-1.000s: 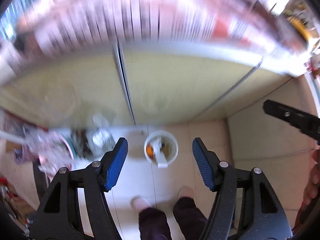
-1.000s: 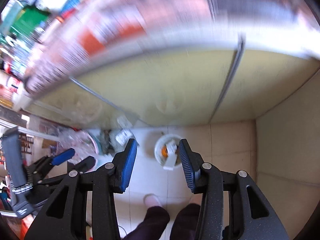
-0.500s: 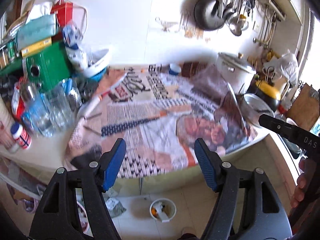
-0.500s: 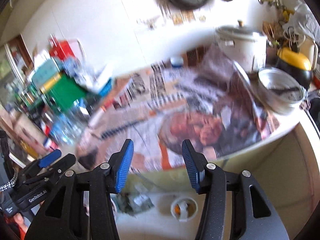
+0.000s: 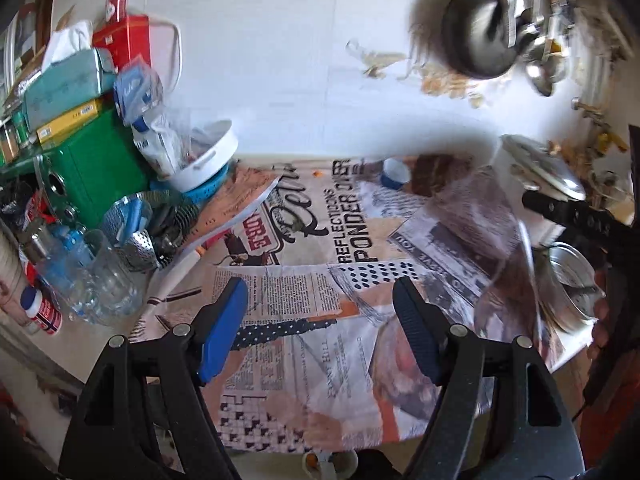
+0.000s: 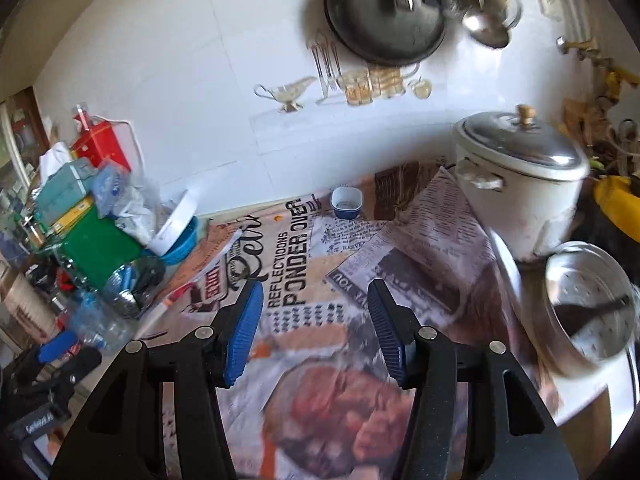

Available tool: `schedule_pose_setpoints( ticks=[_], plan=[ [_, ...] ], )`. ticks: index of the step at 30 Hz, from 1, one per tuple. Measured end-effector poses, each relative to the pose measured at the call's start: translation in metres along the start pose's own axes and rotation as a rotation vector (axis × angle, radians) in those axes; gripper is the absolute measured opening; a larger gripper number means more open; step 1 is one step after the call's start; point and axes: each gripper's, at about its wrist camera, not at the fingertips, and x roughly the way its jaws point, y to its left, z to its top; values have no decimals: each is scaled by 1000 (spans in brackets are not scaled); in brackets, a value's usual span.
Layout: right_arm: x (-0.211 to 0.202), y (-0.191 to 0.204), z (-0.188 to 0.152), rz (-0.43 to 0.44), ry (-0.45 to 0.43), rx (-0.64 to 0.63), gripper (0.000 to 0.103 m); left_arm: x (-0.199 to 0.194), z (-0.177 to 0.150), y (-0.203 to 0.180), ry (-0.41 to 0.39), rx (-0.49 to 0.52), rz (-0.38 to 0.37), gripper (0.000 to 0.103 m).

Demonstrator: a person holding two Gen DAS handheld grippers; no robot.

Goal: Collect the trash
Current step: 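Raise both tools back up to the counter, then grasp the clear plastic container with the right tool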

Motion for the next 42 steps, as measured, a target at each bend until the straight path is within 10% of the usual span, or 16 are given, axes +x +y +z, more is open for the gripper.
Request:
schedule_pose_setpoints(
  ticks=[10,22,30,42],
  plan=[
    [220,-73,97,27,152,12,47,135,56,-11,80,-172,120,74],
    [358,-73,90,28,322,1,21,193,55,6,163,-209,240,74],
    [319,-53,75,36,296,-18,5,175,52,2,140,-176,213,74],
    [67,20,2,82,101,-64,5,57,-9,26,27,-97,51,74]
  ],
)
